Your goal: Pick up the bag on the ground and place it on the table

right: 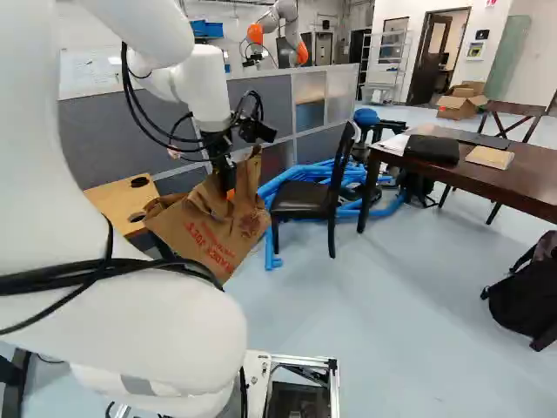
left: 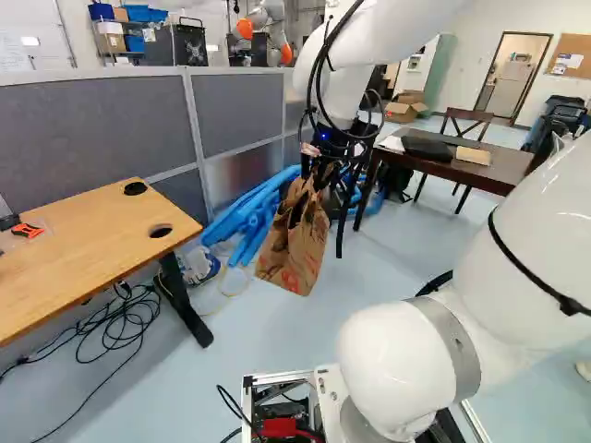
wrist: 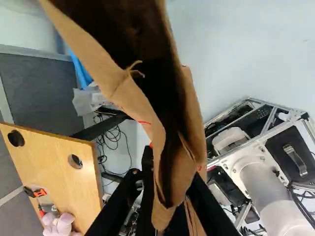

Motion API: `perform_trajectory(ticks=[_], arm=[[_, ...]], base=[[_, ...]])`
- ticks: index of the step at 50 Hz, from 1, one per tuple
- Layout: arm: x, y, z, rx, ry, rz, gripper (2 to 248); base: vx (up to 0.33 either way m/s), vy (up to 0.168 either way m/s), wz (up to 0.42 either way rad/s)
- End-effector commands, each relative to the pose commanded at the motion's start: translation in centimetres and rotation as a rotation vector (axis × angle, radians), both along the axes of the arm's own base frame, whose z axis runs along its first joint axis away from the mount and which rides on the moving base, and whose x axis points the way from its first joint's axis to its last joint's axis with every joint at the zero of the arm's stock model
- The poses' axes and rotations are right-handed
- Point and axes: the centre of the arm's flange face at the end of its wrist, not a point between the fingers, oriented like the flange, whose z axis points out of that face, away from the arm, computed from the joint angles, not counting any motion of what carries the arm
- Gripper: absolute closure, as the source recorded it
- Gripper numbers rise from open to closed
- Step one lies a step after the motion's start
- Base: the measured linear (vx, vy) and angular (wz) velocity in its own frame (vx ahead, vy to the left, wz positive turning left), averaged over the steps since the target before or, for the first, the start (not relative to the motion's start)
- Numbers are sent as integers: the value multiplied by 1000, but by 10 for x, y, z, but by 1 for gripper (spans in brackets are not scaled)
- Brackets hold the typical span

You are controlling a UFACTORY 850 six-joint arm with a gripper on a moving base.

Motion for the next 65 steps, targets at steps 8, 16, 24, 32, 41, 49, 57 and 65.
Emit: perform_trajectory(ticks=[8, 16, 24, 32, 41, 49, 57, 65], arm=[[-7, 1, 11, -6, 21, 16, 224], [-13, 0, 22, -13, 43, 27, 224], [-18, -1, 33, -20, 66, 35, 224], [-21, -2, 45, -27, 89, 43, 224], [-25, -4, 58, -33, 114, 49, 224], [-27, -5, 71, -35, 138, 53, 224], [-30, -6, 83, -35, 157, 56, 224], [-32, -6, 96, -34, 166, 58, 224]], base=[[0, 0, 0], [0, 0, 0], [0, 0, 0], [0, 0, 0], [0, 0, 0], [0, 0, 0], [0, 0, 0], [0, 0, 0]])
